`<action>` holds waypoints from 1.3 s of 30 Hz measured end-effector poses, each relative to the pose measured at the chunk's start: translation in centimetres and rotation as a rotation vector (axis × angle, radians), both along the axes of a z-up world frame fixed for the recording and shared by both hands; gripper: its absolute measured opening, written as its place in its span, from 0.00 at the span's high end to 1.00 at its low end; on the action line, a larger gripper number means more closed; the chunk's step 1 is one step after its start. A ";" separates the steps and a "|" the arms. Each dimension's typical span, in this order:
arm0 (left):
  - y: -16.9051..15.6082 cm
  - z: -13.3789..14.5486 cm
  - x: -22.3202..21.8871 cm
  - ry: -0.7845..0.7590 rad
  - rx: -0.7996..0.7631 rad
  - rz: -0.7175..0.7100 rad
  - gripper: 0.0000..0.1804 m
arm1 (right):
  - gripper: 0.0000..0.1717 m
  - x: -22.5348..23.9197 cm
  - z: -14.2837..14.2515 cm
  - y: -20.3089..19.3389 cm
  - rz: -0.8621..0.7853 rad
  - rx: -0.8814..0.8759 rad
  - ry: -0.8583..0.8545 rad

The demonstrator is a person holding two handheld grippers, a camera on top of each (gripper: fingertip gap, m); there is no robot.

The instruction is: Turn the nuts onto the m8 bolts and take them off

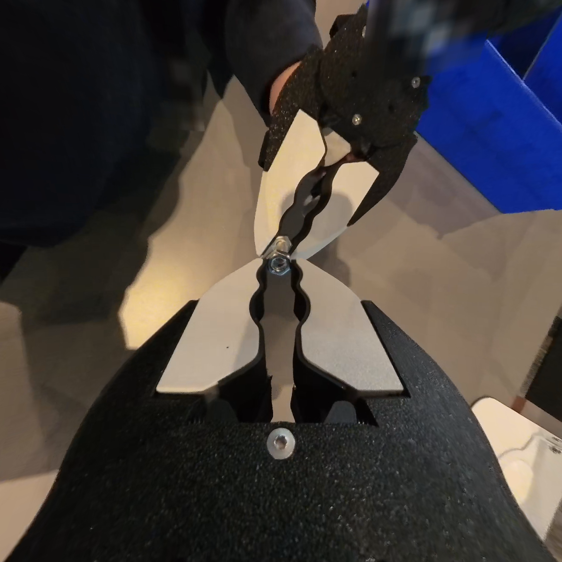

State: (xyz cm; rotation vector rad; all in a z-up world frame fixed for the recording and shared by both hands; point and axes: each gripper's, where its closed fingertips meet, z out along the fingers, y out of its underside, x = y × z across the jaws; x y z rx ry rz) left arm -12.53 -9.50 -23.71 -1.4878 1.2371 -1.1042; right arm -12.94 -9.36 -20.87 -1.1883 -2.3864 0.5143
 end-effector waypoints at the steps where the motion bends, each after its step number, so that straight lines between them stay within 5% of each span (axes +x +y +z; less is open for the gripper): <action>1: -0.1 -0.1 0.0 0.006 0.004 -0.003 0.92 | 0.92 0.0 0.0 -0.1 0.008 -0.002 0.000; 11: -0.4 -0.7 0.2 0.058 0.030 -0.002 0.92 | 0.92 0.1 -0.8 -0.3 0.009 0.038 0.005; 20: 1.5 -1.0 -0.5 0.135 0.097 0.170 0.92 | 0.92 -0.2 -1.2 0.9 -0.428 -0.132 0.053; 27: 2.5 -1.6 -0.9 0.213 0.143 0.277 0.92 | 0.92 -0.5 -1.7 1.6 -0.907 -0.474 0.055; 39: 2.4 -0.6 -0.5 0.096 0.066 0.252 0.92 | 0.89 -0.8 -1.2 1.5 -0.889 -0.424 0.089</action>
